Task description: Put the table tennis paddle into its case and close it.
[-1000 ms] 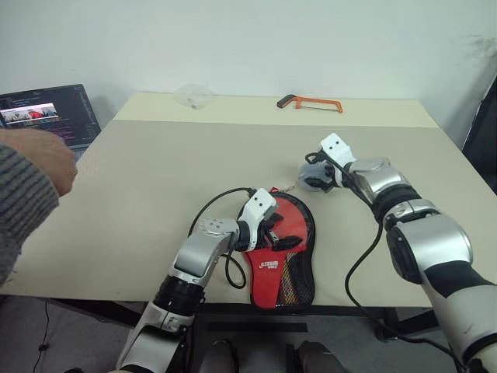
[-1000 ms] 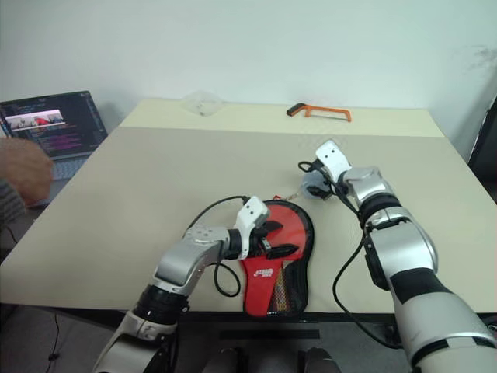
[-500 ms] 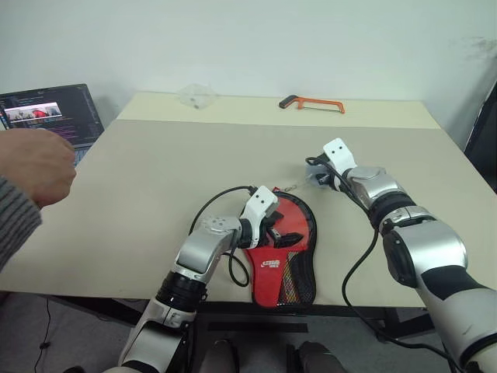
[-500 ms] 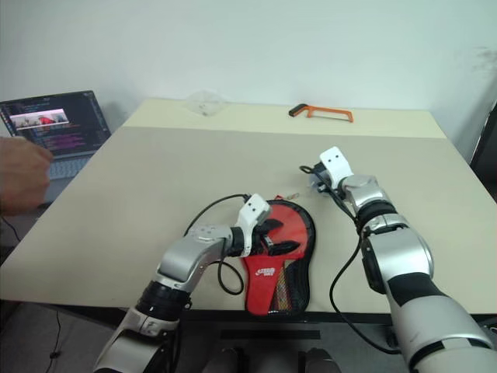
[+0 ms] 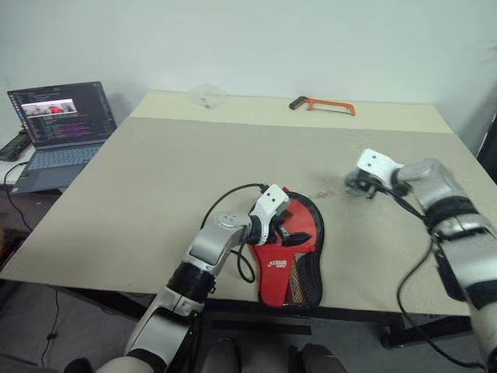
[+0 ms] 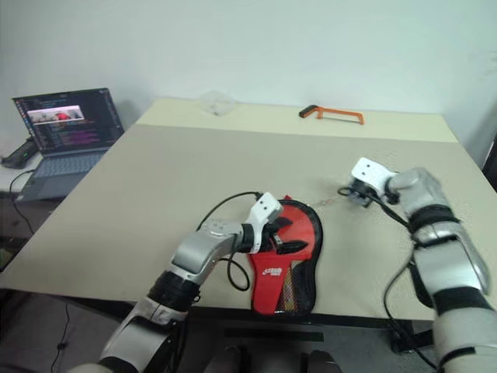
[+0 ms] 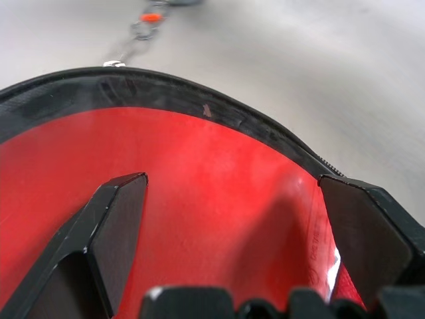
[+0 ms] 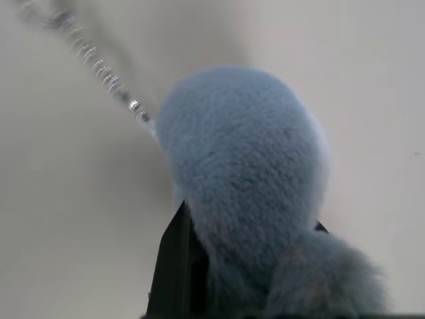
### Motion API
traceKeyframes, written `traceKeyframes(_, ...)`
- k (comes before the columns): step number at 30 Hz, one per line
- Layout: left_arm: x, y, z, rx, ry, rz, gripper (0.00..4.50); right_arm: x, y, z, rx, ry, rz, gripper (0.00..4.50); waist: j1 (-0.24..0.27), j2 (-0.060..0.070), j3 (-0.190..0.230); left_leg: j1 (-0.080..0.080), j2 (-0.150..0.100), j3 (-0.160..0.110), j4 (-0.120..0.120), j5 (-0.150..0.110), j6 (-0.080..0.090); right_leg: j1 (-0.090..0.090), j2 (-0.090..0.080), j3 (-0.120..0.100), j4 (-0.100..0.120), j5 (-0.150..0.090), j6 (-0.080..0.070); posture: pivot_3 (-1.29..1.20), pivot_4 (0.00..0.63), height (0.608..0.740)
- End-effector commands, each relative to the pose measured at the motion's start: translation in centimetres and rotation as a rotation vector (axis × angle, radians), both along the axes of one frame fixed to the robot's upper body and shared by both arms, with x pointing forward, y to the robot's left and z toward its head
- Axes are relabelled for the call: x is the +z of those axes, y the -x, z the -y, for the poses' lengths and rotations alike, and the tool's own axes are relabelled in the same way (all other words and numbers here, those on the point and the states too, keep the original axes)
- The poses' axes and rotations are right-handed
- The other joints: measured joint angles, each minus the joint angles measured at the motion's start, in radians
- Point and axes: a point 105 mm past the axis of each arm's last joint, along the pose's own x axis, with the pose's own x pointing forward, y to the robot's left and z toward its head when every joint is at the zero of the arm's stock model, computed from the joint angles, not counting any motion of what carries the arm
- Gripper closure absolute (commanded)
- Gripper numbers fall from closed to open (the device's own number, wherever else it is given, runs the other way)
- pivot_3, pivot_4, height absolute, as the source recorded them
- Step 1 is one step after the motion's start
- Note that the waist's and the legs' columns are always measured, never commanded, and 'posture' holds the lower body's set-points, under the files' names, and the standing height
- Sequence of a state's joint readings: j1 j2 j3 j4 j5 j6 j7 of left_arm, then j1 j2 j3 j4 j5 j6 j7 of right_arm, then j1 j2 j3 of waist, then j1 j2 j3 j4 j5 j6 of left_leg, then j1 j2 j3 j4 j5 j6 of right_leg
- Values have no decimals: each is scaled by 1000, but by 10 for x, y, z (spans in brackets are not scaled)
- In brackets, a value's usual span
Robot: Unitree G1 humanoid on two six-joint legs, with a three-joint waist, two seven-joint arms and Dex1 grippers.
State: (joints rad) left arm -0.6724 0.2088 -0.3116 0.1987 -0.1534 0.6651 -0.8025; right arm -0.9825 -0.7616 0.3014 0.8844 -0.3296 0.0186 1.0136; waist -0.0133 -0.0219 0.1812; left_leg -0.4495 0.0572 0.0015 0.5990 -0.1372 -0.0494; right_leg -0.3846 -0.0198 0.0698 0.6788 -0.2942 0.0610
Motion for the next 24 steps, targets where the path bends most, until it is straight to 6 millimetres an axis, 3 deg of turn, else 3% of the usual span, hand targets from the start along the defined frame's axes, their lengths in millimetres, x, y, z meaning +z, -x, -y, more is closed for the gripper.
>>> traceKeyframes(1, -24, 4, 0, -13, -58, -75, 0, 20, 37, 15, 93, 67, -65, 4042, 6, 1, -1, 0, 0, 0, 0, 0, 0, 0, 0, 0, 0, 0, 0, 0, 150, 740)
traceKeyframes(3, -25, 4, 5, -35, -61, -76, 0, 21, 70, 13, 199, 111, -139, 4045, 18, 3, -1, -1, -1, -1, 0, 0, 0, 0, -1, -1, 0, -1, 1, 0, 150, 740)
traceKeyframes(7, -29, 4, 11, -50, -77, -90, 0, 24, 123, -11, 398, 79, -260, 4081, 18, 7, -4, 0, -3, 0, 2, 0, 0, 2, -2, 0, -1, -4, 6, 0, 150, 740)
traceKeyframes(15, -31, -2, 21, -64, -125, -53, 0, 14, 187, -41, 554, 0, -450, 4114, 18, 6, -4, 2, -9, -2, 11, 0, 0, 8, -10, 0, -3, -6, 4, 0, 150, 740)
traceKeyframes(24, -34, 2, 26, -96, -143, -56, 0, -27, 249, -79, 723, -48, -618, 4119, 25, 7, -4, -2, -14, -3, 8, -4, 2, 12, -16, -5, -13, -6, 14, 0, 150, 740)
